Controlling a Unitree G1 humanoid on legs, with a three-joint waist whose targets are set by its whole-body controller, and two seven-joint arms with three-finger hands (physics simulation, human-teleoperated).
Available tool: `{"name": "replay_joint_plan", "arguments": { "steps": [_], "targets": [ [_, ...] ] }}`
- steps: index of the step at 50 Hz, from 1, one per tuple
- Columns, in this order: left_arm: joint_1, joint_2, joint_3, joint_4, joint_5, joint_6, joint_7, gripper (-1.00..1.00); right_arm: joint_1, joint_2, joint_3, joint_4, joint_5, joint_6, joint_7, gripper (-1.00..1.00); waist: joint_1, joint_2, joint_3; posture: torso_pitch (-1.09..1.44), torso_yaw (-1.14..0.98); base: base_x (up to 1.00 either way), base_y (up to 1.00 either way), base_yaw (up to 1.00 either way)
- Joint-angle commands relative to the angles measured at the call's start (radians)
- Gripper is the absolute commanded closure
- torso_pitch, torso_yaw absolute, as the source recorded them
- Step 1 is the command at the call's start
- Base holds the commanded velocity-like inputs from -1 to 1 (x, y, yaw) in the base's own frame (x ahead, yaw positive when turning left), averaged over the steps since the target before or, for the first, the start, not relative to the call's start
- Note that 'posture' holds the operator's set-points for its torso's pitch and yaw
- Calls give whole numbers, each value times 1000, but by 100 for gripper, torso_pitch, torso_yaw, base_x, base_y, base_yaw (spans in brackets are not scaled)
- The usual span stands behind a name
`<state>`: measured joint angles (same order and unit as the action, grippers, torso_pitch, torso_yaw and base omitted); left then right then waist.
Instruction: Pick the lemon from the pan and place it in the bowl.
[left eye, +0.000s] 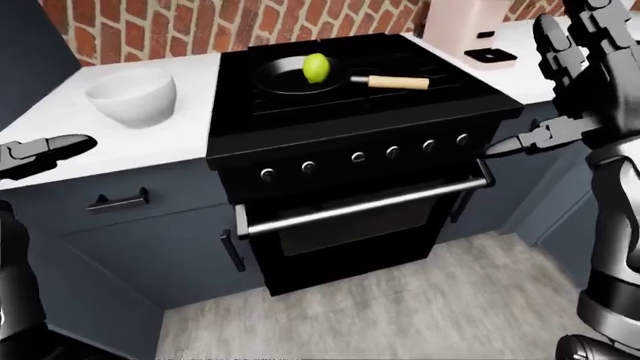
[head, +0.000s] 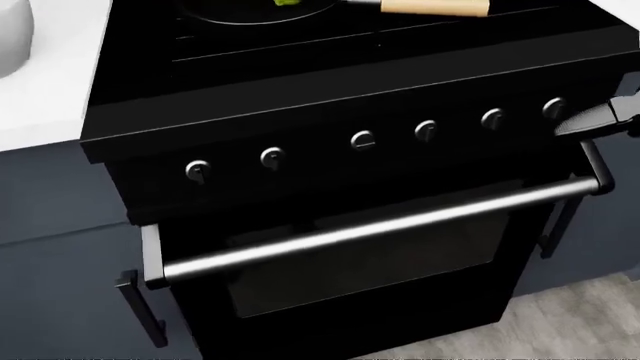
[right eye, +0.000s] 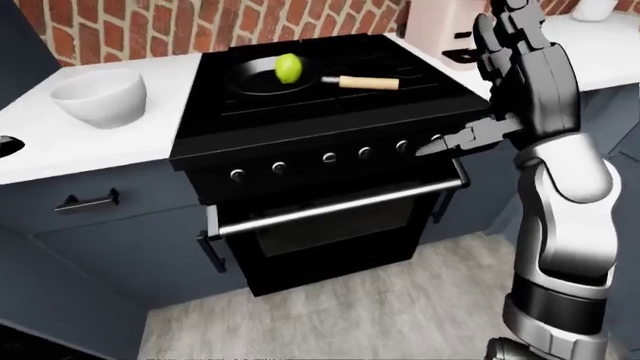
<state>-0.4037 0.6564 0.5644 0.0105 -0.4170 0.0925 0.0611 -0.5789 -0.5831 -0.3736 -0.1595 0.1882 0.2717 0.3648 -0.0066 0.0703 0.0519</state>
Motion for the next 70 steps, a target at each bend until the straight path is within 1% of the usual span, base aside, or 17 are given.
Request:
{"name": "replay_joint_plan", "arguments": {
  "steps": [1, 10, 14, 15, 20, 24, 26, 33, 37, 38, 45, 48, 50, 51, 53, 63, 70],
  "targets": [
    [-18, 16, 7, -25, -1, -18, 1, -100, -24, -21, -11, -19, 1, -14, 0, -100, 0, 0, -18, 0, 0, 11, 12, 0],
    [-15, 15, 8, -28, -1, -19, 1, -100, -22, -18, -10, -15, -7, -24, 5, -100, 8, -62, -12, 0, 0, 14, 11, 0],
    [-14, 15, 9, -31, -1, -17, 2, -100, -23, -17, -10, -21, -5, -18, 7, -100, 13, -154, -31, 0, 0, 17, 10, 0],
    [-14, 16, 9, -31, -2, -16, 2, -100, -23, -17, -11, -21, -5, -17, 7, -100, 3, -101, -21, 0, 0, 20, 11, 0],
    [-13, 16, 11, -32, -2, -16, 1, -100, -21, -16, -11, -25, -5, -16, 8, -100, 4, -96, -23, 0, 0, 19, 10, 0],
    [-17, 18, 10, -32, -3, -13, 3, -100, -30, -20, -11, -22, -3, -11, 7, -100, -5, -37, -10, 0, 0, 19, 10, 0],
    [-21, 20, 10, -31, -5, -11, 5, -100, -32, -22, -11, -21, -3, -9, 6, -100, -10, 26, -30, 0, 0, 19, 12, 0],
    [-24, 24, 10, -30, -9, -10, 7, -100, -43, -25, -9, -15, 2, 2, 5, -100, 7, -45, -11, 0, 0, 18, 22, 0],
    [-22, 25, 12, -30, -11, -11, 7, -100, -38, -25, -11, -22, 4, 5, 3, -100, 12, -135, -23, 0, 0, 16, 28, 0],
    [-22, 25, 12, -31, -11, -10, 8, -100, -38, -26, -11, -21, 5, 5, 3, -100, 0, -96, -16, 0, 0, 16, 28, 0],
    [-18, 24, 13, -34, -11, -9, 8, -100, -38, -25, -10, -20, 5, 4, 4, -100, -4, -82, -20, 0, 0, 16, 28, 0],
    [-18, 25, 14, -34, -12, -9, 7, -100, -36, -24, -10, -20, 5, 6, 1, -100, -11, -29, -16, 0, 0, 16, 29, 0],
    [-18, 26, 16, -34, -14, -8, 7, -100, -36, -23, -10, -19, 6, 6, 0, -100, -10, 48, -42, 0, 0, 13, 30, 0],
    [-18, 27, 16, -34, -14, -7, 8, -100, -35, -23, -10, -20, 6, 7, 0, -100, -2, 7, -33, 0, 0, 13, 30, 0],
    [-18, 28, 16, -34, -14, -6, 8, -100, -37, -24, -10, -24, 7, 12, 0, -100, 2, 11, -22, 0, 0, 13, 31, 0],
    [-17, 28, 17, -37, -16, -5, 9, -100, -38, -24, -10, -25, 7, 14, -1, -100, 15, -114, -22, 0, 0, 13, 31, 0],
    [-20, 31, 18, -36, -17, -3, 10, -100, -43, -27, -9, -22, 7, 15, 0, -100, 0, -99, -33, 0, 0, 13, 31, 0]
  ]
}}
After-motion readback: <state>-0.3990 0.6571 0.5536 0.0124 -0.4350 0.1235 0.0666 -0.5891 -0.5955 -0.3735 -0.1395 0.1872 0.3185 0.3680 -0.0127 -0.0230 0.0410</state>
